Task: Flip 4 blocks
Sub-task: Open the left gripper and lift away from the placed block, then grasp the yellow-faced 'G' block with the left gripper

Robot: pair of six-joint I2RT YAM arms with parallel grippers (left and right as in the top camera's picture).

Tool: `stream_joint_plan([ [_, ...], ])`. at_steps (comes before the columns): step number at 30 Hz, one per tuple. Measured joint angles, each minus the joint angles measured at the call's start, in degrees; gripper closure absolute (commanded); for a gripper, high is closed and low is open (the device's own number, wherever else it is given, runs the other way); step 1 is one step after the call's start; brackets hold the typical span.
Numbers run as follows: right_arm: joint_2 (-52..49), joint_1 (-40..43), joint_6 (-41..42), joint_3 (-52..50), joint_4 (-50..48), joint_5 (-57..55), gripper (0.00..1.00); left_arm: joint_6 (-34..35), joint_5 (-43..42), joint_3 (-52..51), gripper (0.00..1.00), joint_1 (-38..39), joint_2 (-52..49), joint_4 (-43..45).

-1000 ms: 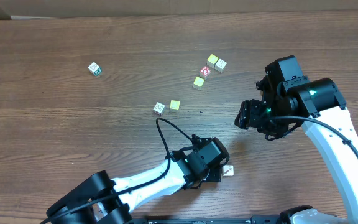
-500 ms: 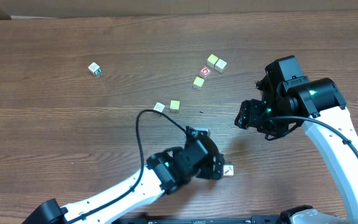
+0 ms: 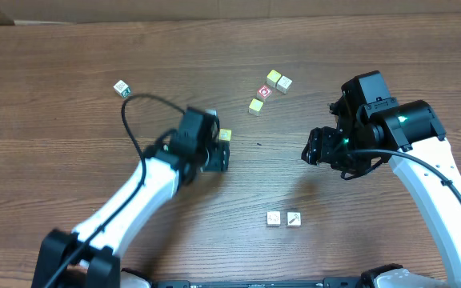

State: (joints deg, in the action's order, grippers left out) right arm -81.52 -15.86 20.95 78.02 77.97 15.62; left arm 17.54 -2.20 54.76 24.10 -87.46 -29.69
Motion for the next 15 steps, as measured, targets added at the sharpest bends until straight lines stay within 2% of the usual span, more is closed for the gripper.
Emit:
stream_joint_plan([
  [7, 0.0, 0.0, 0.0, 0.0, 0.2, 0.0, 0.27, -11.6, -1.0, 14.5, 0.34, -1.2, -13.0, -4.9],
  [12, 0.0, 0.0, 0.0, 0.0, 0.7, 0.0, 0.27, -16.5, -1.5, 21.1, 0.39, -1.2, -21.0, -8.5],
  [15, 0.0, 0.0, 0.0, 0.0, 0.7, 0.0, 0.27, -17.9, -1.7, 22.9, 0.47, -1.2, -24.2, -9.3],
])
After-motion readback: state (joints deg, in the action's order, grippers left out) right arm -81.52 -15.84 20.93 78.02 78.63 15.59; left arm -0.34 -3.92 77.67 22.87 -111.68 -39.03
